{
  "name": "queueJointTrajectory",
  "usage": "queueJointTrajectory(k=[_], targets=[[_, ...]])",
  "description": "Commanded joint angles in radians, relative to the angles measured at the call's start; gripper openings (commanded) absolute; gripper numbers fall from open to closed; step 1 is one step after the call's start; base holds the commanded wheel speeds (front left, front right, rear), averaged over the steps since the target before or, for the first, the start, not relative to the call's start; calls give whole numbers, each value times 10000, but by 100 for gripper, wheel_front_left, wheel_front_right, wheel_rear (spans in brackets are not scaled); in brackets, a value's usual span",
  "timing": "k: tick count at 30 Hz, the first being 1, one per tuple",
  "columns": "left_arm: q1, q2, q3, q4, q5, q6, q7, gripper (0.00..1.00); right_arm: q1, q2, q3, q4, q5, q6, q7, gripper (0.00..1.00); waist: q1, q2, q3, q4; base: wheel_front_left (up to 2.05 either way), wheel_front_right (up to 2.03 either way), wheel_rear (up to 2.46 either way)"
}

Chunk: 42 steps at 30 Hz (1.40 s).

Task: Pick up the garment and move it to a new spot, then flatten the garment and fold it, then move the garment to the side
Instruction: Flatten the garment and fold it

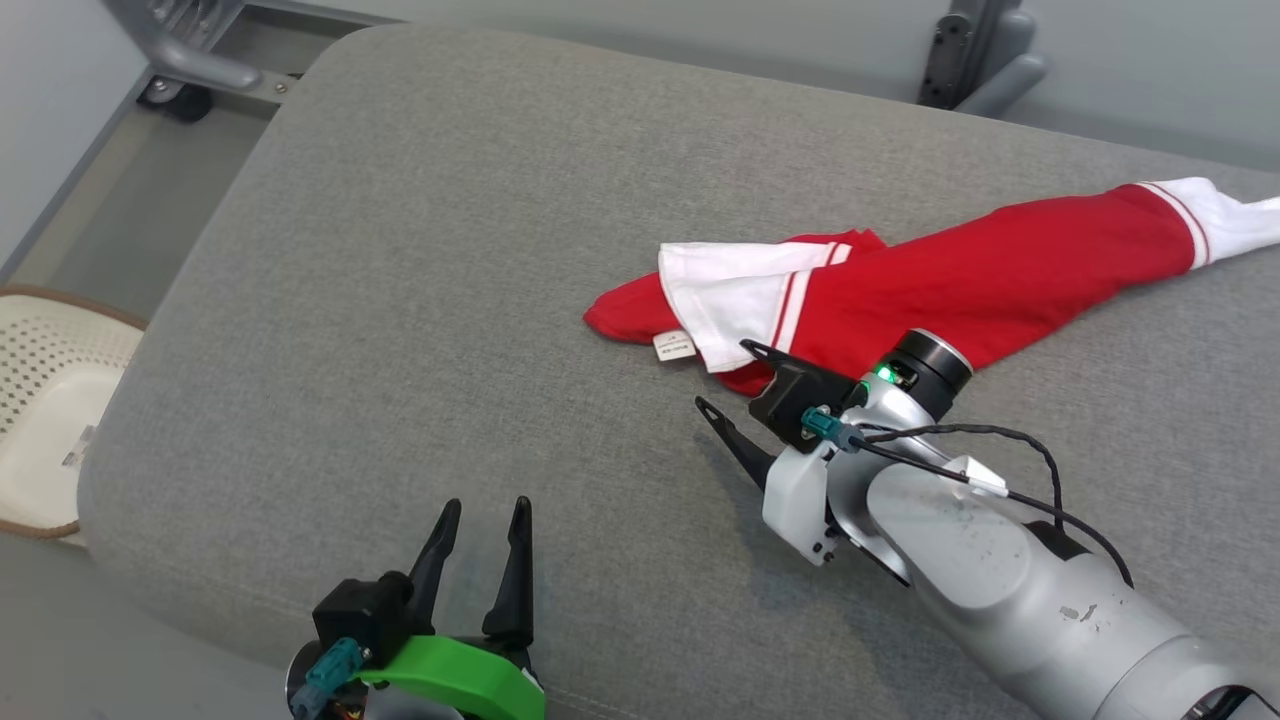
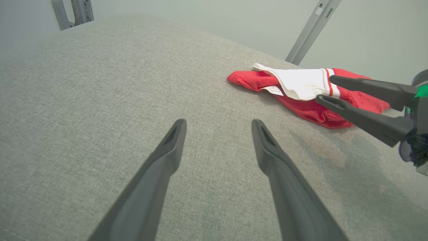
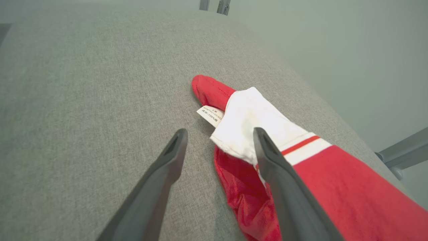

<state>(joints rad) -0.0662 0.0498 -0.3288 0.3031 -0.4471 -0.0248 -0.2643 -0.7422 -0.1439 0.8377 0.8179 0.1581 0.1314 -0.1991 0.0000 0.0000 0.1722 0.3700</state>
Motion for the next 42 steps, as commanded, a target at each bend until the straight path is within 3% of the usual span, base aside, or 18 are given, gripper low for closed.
queueJointTrajectory(k=[1, 6, 14, 15, 16, 17, 18, 29, 34, 37, 38, 39, 40, 42], targets=[[48, 20, -54, 32, -106, 37, 0, 100, -199, -188, 240, 225, 135, -15, 56, 100, 0, 0, 259, 560, 0, 0, 0], [5, 21, -243, -82, -349, 105, 0, 100, -862, -294, 857, 1107, 44, -15, 58, 100, 0, 0, 476, 951, 0, 0, 0], [31, 20, -305, -145, -420, 203, 1, 100, -1449, -147, 922, 2136, -180, -15, -11, 98, 0, 0, 760, 1121, 0, 0, 0], [16, 20, -299, -152, -433, 214, 1, 100, -1479, -105, 891, 2246, -216, -15, -50, 60, 0, 0, 777, 1125, 0, 0, 0], [-3, 21, -290, -159, -434, 222, 1, 100, -1527, -62, 869, 2344, -255, -15, -74, 35, 0, 0, 787, 1123, 0, 0, 0], [-32, 21, -263, -182, -439, 230, 1, 100, -1577, -35, 819, 2433, -242, -15, -116, 12, 0, 0, 788, 1113, 0, 0, 0], [-59, 21, -238, -204, -447, 239, 1, 100, -1616, -30, 744, 2530, -241, -15, -162, 0, 0, 0, 781, 1094, 0, 0, 0], [59, 21, 71, -246, -90, 109, 1, 100, -1444, 157, -751, 2146, 399, -15, -662, 0, 0, 0, 203, 101, 0, 0, 0], [53, 24, 295, -159, 141, 14, 1, 100, -1015, 5, -1824, 1231, 498, -15, -657, 0, 0, 0, -250, -632, 0, 0, 0], [74, 24, 425, -99, 266, -24, 1, 100, -590, 19, -1937, 793, 281, -15, -659, 0, 0, 0, -475, -1003, 0, 0, 0], [96, 26, 469, -83, 294, -31, 1, 100, -484, 6, -1952, 671, 247, -15, -660, 6, 0, 0, -522, -1092, 0, 0, 0], [110, 26, 482, -67, 328, -61, 1, 100, -381, -37, -1969, 583, 145, -15, -660, 58, 0, 0, -558, -1162, 0, 0, 0], [118, 24, 483, -56, 332, -73, 1, 100, -255, -66, -1904, 474, 36, -15, -661, 100, 0, 0, -568, -1213, 0, 0, 0], [99, 24, 451, -45, 360, -71, 1, 100, 10, -67, -1693, 304, -104, -15, -661, 100, 0, 0, -534, -1266, 0, 0, 0]])
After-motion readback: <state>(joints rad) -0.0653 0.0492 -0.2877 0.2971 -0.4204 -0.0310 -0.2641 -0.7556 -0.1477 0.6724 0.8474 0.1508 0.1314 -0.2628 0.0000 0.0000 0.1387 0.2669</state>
